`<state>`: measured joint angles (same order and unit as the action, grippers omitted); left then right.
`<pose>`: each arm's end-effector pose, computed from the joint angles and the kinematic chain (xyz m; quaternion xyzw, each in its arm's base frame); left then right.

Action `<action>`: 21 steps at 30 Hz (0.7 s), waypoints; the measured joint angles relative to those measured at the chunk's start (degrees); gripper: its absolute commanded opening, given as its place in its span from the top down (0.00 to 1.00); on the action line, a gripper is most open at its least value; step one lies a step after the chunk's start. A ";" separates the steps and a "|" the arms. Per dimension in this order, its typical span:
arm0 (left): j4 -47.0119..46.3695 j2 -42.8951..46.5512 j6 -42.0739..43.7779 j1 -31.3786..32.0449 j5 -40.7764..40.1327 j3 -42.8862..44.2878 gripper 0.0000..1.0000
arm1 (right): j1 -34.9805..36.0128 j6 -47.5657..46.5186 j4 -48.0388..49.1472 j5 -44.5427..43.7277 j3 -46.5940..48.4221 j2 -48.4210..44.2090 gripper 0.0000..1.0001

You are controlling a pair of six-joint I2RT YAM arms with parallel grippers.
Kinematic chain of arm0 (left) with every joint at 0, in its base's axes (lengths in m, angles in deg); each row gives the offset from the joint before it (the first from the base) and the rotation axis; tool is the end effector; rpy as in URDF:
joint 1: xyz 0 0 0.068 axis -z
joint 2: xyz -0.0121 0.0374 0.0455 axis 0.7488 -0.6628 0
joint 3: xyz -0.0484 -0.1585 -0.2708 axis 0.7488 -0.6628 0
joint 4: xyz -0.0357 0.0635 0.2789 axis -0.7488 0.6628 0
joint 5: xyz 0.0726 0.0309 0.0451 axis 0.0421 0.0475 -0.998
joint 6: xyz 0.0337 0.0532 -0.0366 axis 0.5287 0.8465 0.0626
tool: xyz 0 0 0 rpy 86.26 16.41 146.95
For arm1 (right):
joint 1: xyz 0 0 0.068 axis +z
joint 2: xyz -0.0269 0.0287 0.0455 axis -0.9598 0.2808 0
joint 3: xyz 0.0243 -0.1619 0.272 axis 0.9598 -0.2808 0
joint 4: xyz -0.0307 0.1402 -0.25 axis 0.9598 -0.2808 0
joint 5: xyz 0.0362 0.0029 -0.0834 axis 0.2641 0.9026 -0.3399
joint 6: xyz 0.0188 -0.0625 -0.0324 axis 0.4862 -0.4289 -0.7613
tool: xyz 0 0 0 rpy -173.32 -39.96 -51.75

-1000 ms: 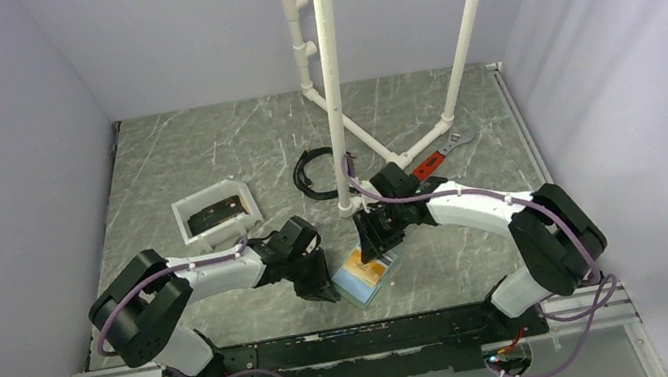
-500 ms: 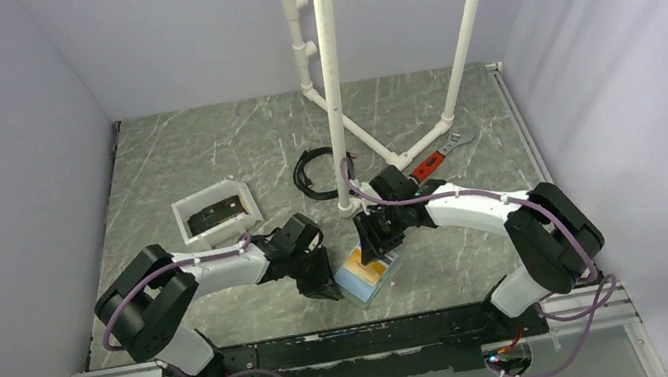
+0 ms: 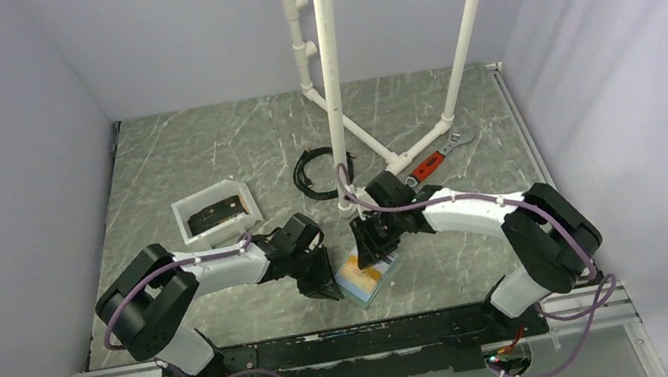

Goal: Put the credit cards into the card holder
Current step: Insert the credit card into the card holder.

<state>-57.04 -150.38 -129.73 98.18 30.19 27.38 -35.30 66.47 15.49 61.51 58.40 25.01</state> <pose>0.1770 -0.2417 0.1358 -0.0061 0.9561 -0.2928 0.0043 0.2233 0.2103 0.1708 -0.2378 0.9154 0.3021 0.1194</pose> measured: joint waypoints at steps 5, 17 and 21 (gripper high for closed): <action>0.00 0.00 0.07 0.00 0.00 0.00 0.82 | 3.39 3.45 4.96 5.40 -3.23 0.15 0.67; 0.98 6.40 -0.96 -0.20 -1.88 -3.82 0.58 | -0.92 4.35 2.29 2.64 -3.32 -5.77 0.54; -1.40 9.25 -3.87 -0.61 -0.74 -7.43 0.50 | -2.78 3.80 1.60 -2.82 -2.93 -8.02 0.55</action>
<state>-58.43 -141.14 -133.60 97.57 29.45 19.95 -38.07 70.27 17.08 58.69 55.47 16.99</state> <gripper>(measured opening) 0.446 0.462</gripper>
